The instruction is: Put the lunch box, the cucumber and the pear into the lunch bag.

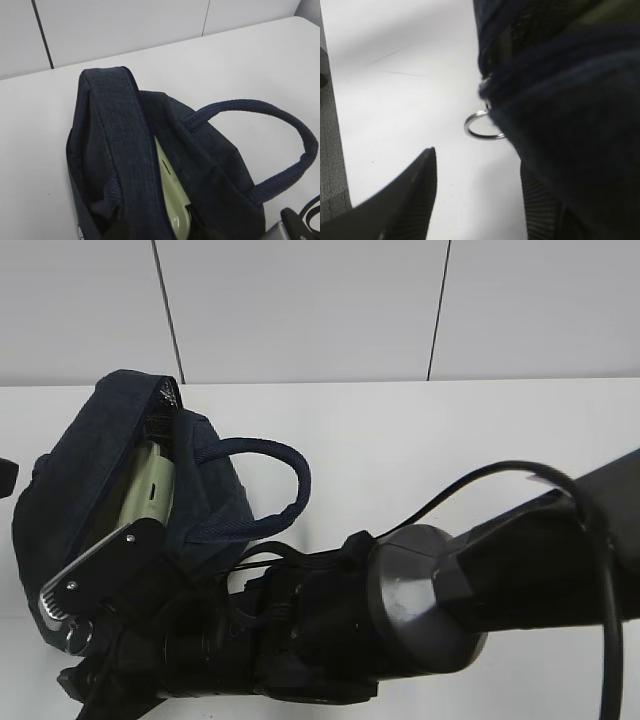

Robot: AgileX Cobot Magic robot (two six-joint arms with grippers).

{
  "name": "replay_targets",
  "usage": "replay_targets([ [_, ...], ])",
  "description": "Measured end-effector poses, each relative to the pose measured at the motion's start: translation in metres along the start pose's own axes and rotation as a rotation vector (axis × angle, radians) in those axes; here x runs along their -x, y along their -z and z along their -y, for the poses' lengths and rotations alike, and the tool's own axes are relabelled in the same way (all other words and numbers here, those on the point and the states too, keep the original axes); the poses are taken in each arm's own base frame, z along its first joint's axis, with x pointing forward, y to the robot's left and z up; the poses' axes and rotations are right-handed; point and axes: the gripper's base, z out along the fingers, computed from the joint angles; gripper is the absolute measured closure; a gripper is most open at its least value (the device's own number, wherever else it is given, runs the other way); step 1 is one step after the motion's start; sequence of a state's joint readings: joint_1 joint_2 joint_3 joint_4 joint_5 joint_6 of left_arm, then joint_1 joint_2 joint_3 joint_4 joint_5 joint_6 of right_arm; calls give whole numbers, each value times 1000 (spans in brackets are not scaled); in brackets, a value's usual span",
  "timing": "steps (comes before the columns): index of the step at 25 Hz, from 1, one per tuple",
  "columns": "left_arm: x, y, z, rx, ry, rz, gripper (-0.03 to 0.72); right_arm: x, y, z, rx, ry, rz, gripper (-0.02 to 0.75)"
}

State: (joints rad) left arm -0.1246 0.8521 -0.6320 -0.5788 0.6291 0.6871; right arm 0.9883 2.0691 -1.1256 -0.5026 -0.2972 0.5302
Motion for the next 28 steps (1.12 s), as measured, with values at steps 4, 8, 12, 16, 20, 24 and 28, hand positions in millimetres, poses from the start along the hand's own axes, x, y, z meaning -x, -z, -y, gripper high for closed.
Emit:
replay_targets([
  [4,0,0,0,0,0,0,418,2,0,-1,13,0,22,315],
  [8,0,0,0,0,0,0,418,2,0,-6,28,19,22,315],
  [12,0,0,0,0,0,0,419,1,-1,-11,41,38,21,316],
  [16,0,0,0,0,0,0,418,0,-1,-10,31,35,7,317],
  [20,0,0,0,0,0,0,419,-1,-1,-9,18,34,-11,370],
  [24,0,0,0,0,0,0,419,2,-1,-9,18,35,-3,399],
  [28,0,0,0,0,0,0,419,2,-1,-9,13,57,-6,414],
])
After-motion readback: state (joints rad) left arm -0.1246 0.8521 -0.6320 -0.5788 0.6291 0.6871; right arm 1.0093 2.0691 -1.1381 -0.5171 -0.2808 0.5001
